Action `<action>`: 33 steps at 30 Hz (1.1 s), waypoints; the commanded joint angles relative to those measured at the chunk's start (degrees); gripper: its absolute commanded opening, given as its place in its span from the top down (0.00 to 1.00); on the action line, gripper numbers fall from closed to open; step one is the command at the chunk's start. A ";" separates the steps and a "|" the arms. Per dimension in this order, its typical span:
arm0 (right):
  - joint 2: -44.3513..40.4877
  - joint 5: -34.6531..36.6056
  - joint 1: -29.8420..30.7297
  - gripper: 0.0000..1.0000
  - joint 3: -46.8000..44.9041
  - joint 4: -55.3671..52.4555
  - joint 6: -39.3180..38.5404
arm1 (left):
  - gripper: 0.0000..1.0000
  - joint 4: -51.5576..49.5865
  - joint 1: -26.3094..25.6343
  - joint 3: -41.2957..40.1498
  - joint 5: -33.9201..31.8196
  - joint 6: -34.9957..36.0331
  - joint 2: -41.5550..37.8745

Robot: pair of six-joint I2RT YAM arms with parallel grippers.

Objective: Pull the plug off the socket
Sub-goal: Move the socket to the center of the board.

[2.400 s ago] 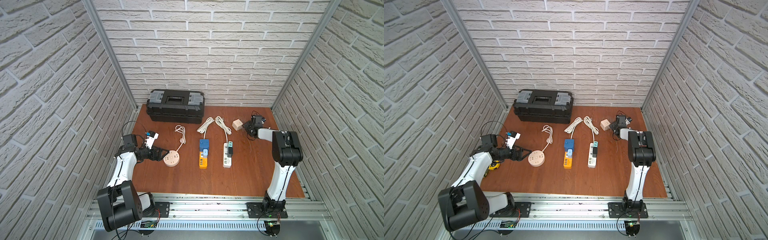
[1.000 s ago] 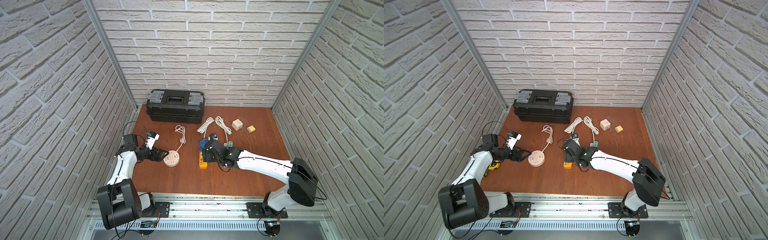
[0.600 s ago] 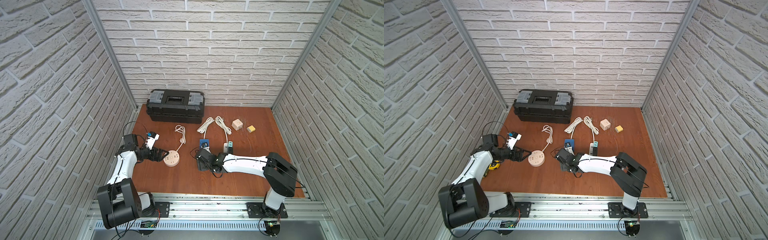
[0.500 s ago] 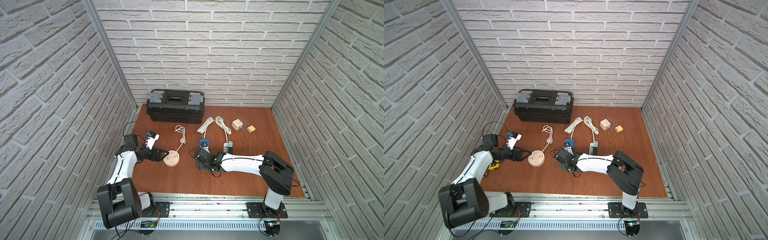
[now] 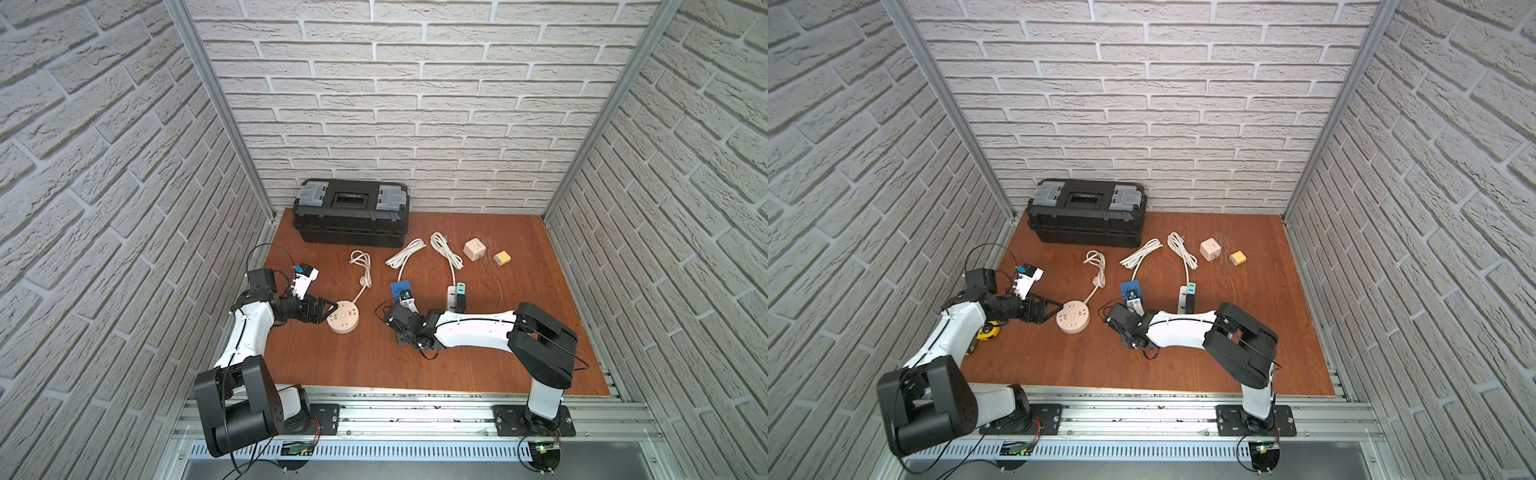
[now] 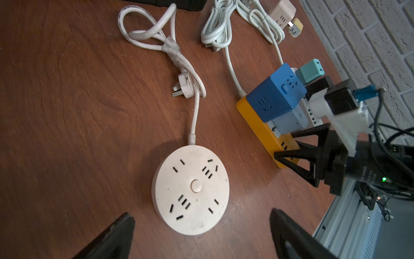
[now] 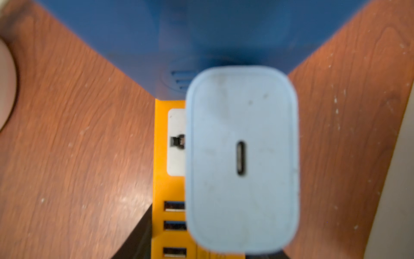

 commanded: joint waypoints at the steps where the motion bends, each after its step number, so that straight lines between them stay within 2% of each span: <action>1: -2.72 0.64 2.81 0.64 1.42 -2.16 -1.28 | 0.02 0.46 -0.10 -0.42 0.85 0.11 0.47; 9: -0.80 -1.18 4.65 0.61 2.53 -0.35 -3.42 | 0.03 -1.04 -0.36 0.11 2.33 2.20 0.54; 14: -1.00 -2.51 4.91 0.49 3.56 0.45 -5.26 | 0.03 -3.35 -1.87 1.86 2.81 4.91 1.06; 20: -3.66 -2.49 5.36 0.26 3.08 0.13 -5.70 | 0.06 -5.44 -5.92 5.36 1.72 5.48 2.47; 23: -6.09 -2.39 5.37 0.23 2.09 -0.18 -5.90 | 0.09 -5.56 -8.50 7.25 0.13 5.16 2.85; 25: -7.94 -2.37 5.37 0.23 1.47 -0.48 -5.98 | 0.16 -5.14 -10.36 8.41 -1.05 4.42 3.02; 27: -10.18 -2.12 5.43 0.23 0.76 -0.75 -6.04 | 0.27 -4.65 -12.24 9.66 -2.29 3.50 3.37; 33: -18.58 0.37 4.63 0.23 -1.56 -1.24 -5.78 | 0.73 -4.67 -18.21 13.95 -3.56 2.41 5.50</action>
